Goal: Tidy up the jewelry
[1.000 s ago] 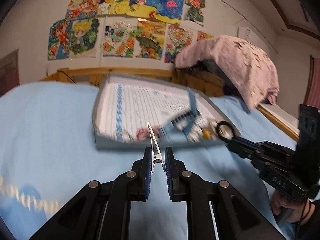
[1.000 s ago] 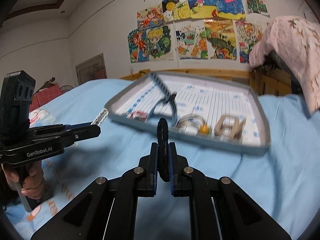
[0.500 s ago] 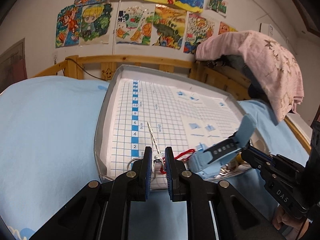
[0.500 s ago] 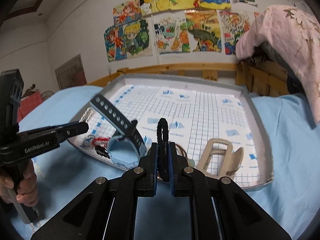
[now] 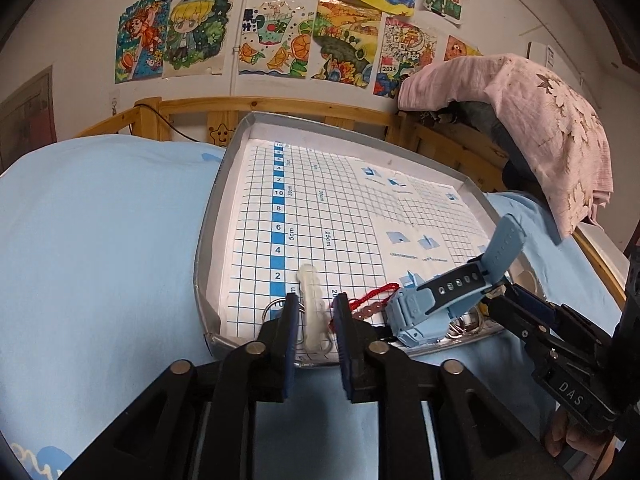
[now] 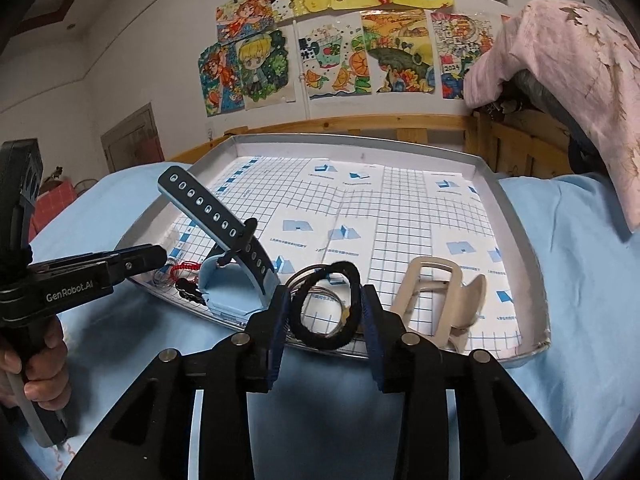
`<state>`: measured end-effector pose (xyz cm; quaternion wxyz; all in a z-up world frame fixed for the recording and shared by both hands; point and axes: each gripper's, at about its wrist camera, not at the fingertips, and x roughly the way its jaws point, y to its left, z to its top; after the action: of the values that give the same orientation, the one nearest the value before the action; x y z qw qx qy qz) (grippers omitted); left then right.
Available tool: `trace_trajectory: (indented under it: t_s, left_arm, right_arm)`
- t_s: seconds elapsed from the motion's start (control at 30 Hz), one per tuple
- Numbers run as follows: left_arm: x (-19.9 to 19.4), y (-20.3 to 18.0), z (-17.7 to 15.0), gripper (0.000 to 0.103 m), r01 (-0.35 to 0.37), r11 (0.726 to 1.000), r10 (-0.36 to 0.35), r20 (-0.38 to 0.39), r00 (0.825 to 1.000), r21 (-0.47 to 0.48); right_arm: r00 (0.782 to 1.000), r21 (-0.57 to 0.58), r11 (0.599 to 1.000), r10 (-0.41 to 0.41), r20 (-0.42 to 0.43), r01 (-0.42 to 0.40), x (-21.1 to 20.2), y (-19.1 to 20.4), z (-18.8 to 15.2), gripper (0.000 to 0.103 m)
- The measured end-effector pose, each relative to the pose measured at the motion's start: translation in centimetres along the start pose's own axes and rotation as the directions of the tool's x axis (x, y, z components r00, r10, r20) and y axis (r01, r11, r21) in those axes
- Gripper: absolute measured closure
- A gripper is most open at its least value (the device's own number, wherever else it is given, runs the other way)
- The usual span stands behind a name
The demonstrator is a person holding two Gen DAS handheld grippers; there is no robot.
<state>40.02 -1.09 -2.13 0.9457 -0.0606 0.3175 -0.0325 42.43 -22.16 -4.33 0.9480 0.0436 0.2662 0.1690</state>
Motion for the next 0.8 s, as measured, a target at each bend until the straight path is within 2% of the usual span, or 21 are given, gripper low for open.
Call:
trace_trajectory:
  t_s: [0.07,0.1,0.13,0.2,0.3,0.37,0.4,0.53,0.67,0.73,0.8]
  left_arm:
    - [-0.6,0.0,-0.1,0.063,-0.006,1.000,0.006,0.021,1.000,0.004]
    - [-0.8,-0.1,0.0,0.048,-0.004,1.000,0.004,0.033,0.999,0.007]
    - [-1.2,-0.2,0.0,0.037,-0.011,1.000,0.010,0.051,0.999,0.012]
    - [-1.9,-0.4,0.0,0.036,-0.040,0.999,0.038,0.083,0.996,0.024]
    - [-2.3,-0.2,0.1,0.036,-0.041,0.999,0.039,0.079,0.996,0.020]
    - [-2.8,0.1,0.1,0.032,-0.040,0.999,0.039,0.091,0.995,0.005]
    - [-3.2,0.2,0.0,0.024,-0.038,0.999,0.038,0.102,0.994,-0.004]
    - [-5.6,0.3,-0.8,0.003,-0.034,0.999,0.037,0.186,0.982,-0.019]
    - [-8.7,0.1,-1.9,0.000,-0.029,0.999,0.034,0.274,0.961,-0.023]
    - [-10.3,0.1,-2.4,0.000,-0.022,1.000,0.028,0.310,0.950,-0.021]
    - [-12.1,-0.2,-3.0,0.000,-0.020,1.000,0.024,0.344,0.939,-0.013]
  right_arm:
    - [1.000,0.012,1.000,-0.006,0.014,0.005,-0.3,-0.2,-0.1,0.064]
    - [1.000,0.017,1.000,-0.008,0.018,0.008,-0.4,-0.4,-0.1,0.062]
    - [1.000,0.023,1.000,-0.012,0.028,0.012,-0.6,-0.5,-0.1,0.061]
    - [0.999,0.029,0.999,-0.016,0.036,0.015,-0.8,-0.7,-0.1,0.059]
    - [0.999,0.034,0.999,-0.029,0.041,0.028,-1.0,-0.8,-0.1,0.056]
    - [0.997,0.042,0.998,-0.044,0.058,0.041,-1.4,-1.0,-0.1,0.056]
    - [0.997,0.049,0.998,-0.049,0.068,0.045,-1.7,-1.2,-0.1,0.054]
    - [0.987,0.072,0.995,-0.076,0.140,0.067,-4.3,-1.4,-0.7,0.039]
    - [0.970,0.082,0.992,-0.109,0.217,0.093,-7.5,-1.2,-1.2,0.026]
    - [0.959,0.091,0.991,-0.120,0.256,0.099,-9.3,-1.0,-1.4,0.014]
    - [0.945,0.084,0.991,-0.125,0.301,0.104,-11.3,-0.4,-1.6,0.009]
